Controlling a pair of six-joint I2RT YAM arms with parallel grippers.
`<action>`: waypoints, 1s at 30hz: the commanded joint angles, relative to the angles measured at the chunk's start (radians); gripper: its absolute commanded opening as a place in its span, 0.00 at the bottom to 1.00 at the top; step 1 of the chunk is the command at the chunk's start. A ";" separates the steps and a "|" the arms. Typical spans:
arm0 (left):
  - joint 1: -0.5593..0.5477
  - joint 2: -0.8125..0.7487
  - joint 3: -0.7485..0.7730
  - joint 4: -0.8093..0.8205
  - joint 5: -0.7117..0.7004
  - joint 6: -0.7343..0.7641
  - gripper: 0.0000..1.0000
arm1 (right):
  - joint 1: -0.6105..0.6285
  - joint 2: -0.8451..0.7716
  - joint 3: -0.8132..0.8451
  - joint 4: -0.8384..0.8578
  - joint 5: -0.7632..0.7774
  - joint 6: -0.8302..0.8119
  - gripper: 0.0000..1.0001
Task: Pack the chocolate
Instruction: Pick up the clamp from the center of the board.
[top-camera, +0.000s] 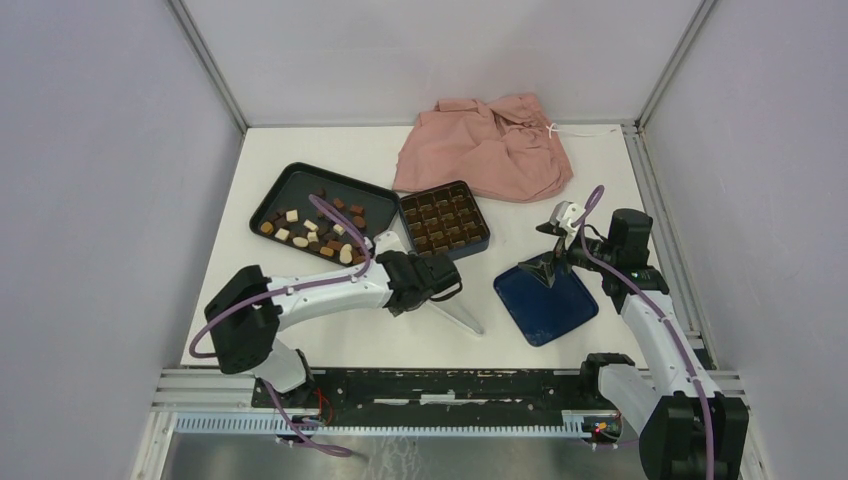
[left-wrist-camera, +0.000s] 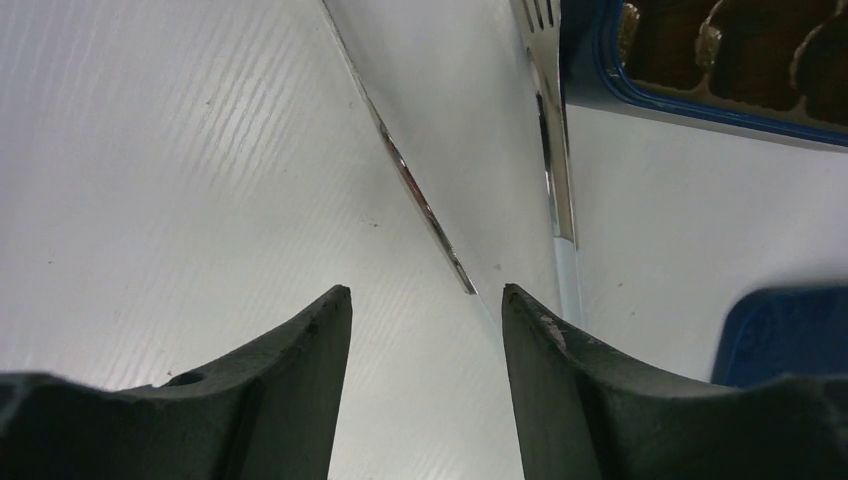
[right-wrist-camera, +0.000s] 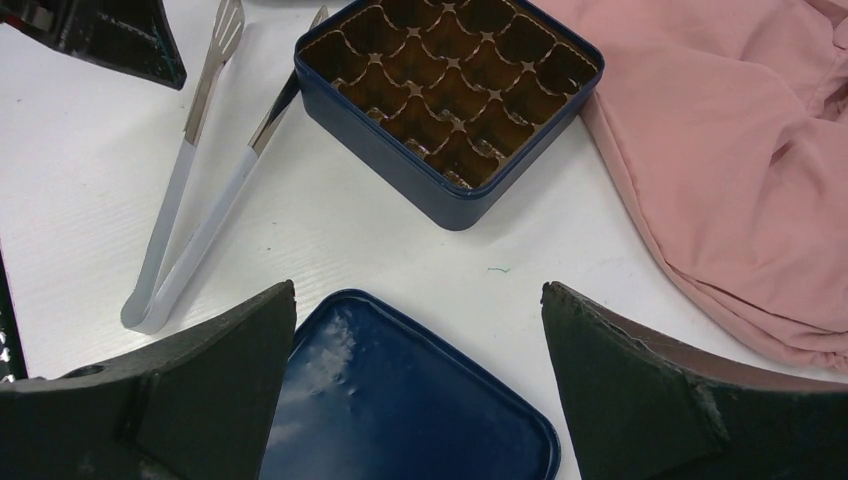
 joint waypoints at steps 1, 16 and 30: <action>-0.002 0.062 0.059 -0.036 -0.064 -0.054 0.62 | 0.001 -0.015 -0.001 0.033 -0.009 -0.015 0.98; 0.071 0.220 0.071 0.034 0.005 0.034 0.35 | 0.001 -0.004 -0.001 0.026 -0.026 -0.018 0.98; 0.070 0.237 0.004 0.093 0.084 0.038 0.11 | 0.002 -0.006 0.007 0.014 -0.036 -0.024 0.98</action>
